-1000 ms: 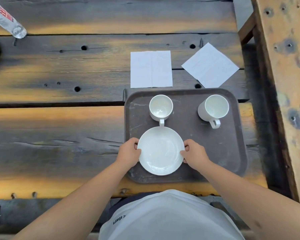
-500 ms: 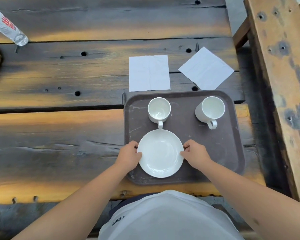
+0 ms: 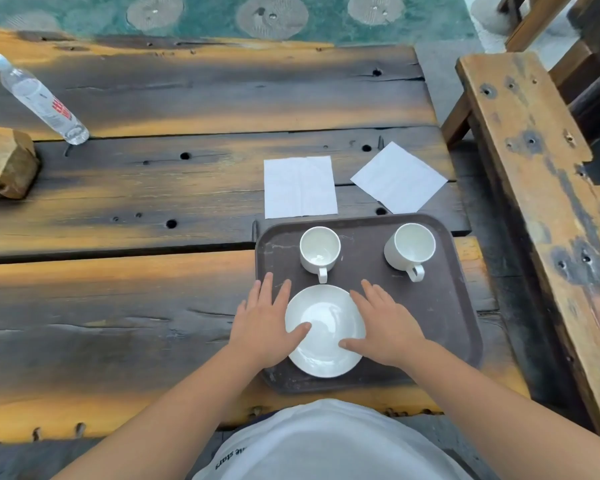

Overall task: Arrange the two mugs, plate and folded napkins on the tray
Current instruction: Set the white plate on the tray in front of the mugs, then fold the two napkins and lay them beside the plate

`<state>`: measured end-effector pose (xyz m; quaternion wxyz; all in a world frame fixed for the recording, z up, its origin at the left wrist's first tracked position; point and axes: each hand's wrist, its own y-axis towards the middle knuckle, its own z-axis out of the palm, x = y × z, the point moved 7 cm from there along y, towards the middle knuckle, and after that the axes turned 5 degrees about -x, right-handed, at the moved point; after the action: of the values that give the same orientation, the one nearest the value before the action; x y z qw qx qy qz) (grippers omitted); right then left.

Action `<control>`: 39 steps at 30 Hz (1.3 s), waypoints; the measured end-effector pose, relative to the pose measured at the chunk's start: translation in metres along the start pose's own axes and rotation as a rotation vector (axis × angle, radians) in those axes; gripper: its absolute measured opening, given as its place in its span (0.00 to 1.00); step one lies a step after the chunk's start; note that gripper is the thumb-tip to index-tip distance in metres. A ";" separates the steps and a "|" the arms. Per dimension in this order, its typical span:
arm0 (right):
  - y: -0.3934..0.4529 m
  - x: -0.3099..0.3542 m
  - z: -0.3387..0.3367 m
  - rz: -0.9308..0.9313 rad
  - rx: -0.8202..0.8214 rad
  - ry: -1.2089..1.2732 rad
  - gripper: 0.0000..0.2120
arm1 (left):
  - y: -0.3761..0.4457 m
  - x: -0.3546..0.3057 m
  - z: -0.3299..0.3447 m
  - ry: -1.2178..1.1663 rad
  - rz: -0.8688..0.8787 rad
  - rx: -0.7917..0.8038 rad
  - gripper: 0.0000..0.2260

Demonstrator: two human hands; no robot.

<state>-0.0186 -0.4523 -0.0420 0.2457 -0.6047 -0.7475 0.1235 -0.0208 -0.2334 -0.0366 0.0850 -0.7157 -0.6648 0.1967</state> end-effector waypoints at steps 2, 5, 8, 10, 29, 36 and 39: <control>-0.003 0.005 -0.006 -0.002 -0.030 -0.014 0.51 | -0.002 -0.003 -0.008 0.021 0.025 -0.013 0.42; -0.006 0.011 -0.017 -0.002 -0.081 -0.010 0.53 | 0.000 -0.006 -0.023 0.036 0.059 -0.039 0.43; -0.004 0.017 -0.032 -0.004 -0.128 0.007 0.52 | 0.006 -0.008 -0.040 0.029 0.072 -0.070 0.42; -0.002 0.021 -0.044 -0.013 -0.164 0.020 0.51 | 0.011 -0.009 -0.051 0.017 0.071 -0.093 0.42; 0.128 0.019 -0.138 -0.151 -0.203 0.063 0.40 | 0.119 -0.005 -0.118 -0.028 -0.018 -0.138 0.38; 0.204 0.016 -0.131 -0.125 -0.084 0.067 0.38 | 0.180 0.021 -0.107 -0.006 -0.027 -0.048 0.35; 0.232 0.012 -0.123 -0.111 -0.046 0.032 0.37 | 0.205 0.033 -0.091 0.001 -0.020 0.019 0.34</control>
<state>0.2382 -0.3990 -0.0467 0.2499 -0.5698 -0.7784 0.0830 0.2048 -0.2087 -0.0380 0.0940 -0.7083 -0.6699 0.2020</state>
